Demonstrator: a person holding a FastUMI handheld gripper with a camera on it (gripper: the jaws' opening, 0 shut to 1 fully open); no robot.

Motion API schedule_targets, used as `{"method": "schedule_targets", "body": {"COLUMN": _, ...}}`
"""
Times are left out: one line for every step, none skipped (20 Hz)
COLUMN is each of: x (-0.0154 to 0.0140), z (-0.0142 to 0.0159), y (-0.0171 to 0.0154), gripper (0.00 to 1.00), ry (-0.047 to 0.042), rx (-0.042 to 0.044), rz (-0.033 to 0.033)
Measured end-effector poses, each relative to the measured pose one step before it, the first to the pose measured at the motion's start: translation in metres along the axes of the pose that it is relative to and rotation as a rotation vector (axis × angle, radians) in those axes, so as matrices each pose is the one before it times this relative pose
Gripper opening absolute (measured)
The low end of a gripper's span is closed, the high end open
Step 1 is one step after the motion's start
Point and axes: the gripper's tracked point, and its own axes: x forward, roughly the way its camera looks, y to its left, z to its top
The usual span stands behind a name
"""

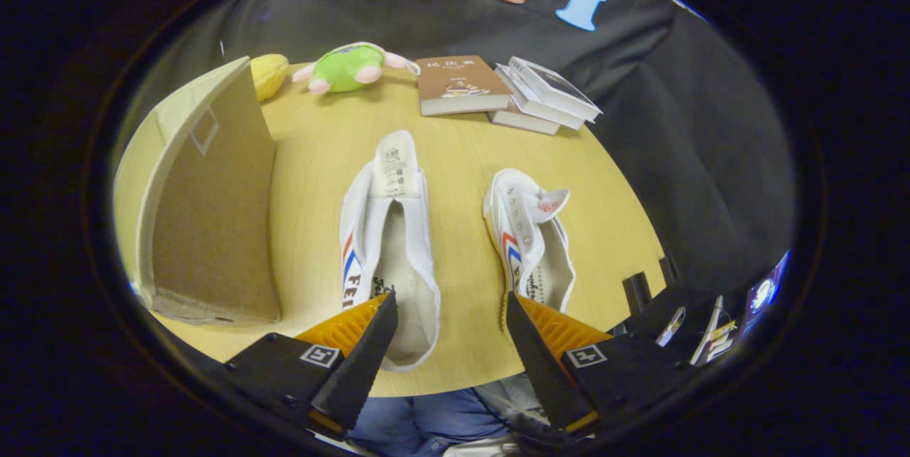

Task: Open the storage box then place both shoes into the box .Put the left shoe in first, then the right shoe, with the right side of both shoes facing outward in a uniform manner.

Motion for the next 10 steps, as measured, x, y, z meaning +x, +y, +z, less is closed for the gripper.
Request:
{"method": "schedule_targets", "body": {"x": 0.00385, "z": 0.00325, "y": -0.00140, "gripper": 0.98, "ry": 0.00305, "rx": -0.00093, "rz": 0.00079}}
{"method": "schedule_targets", "body": {"x": 0.00580, "z": 0.00208, "y": -0.00046, "gripper": 0.96, "ry": 0.00510, "rx": 0.00203, "rz": 0.00402}}
{"method": "schedule_targets", "body": {"x": 0.00528, "z": 0.00238, "y": 0.00068, "gripper": 0.95, "ry": 0.00760, "rx": 0.00488, "rz": 0.00835}}
{"method": "schedule_targets", "body": {"x": 0.00614, "z": 0.00351, "y": 0.00144, "gripper": 0.93, "ry": 0.00605, "rx": 0.00693, "rz": 0.01190}}
{"method": "schedule_targets", "body": {"x": 0.00524, "z": 0.00358, "y": 0.00130, "gripper": 0.92, "ry": 0.00541, "rx": 0.00516, "rz": 0.01253}}
{"method": "schedule_targets", "body": {"x": 0.00608, "z": 0.00267, "y": -0.00022, "gripper": 0.91, "ry": 0.00589, "rx": 0.00529, "rz": 0.01011}}
{"method": "schedule_targets", "body": {"x": 0.00466, "z": 0.00234, "y": 0.00078, "gripper": 0.90, "ry": 0.01056, "rx": -0.00136, "rz": 0.00741}}
{"method": "schedule_targets", "body": {"x": 0.00510, "z": -0.00017, "y": -0.00060, "gripper": 0.89, "ry": 0.01824, "rx": -0.00746, "rz": -0.00241}}
{"method": "schedule_targets", "body": {"x": 0.00362, "z": 0.00127, "y": -0.00055, "gripper": 0.89, "ry": 0.01454, "rx": -0.00579, "rz": 0.00178}}
{"method": "schedule_targets", "body": {"x": 0.00534, "z": 0.00241, "y": 0.00137, "gripper": 0.88, "ry": 0.00891, "rx": 0.00314, "rz": 0.01047}}
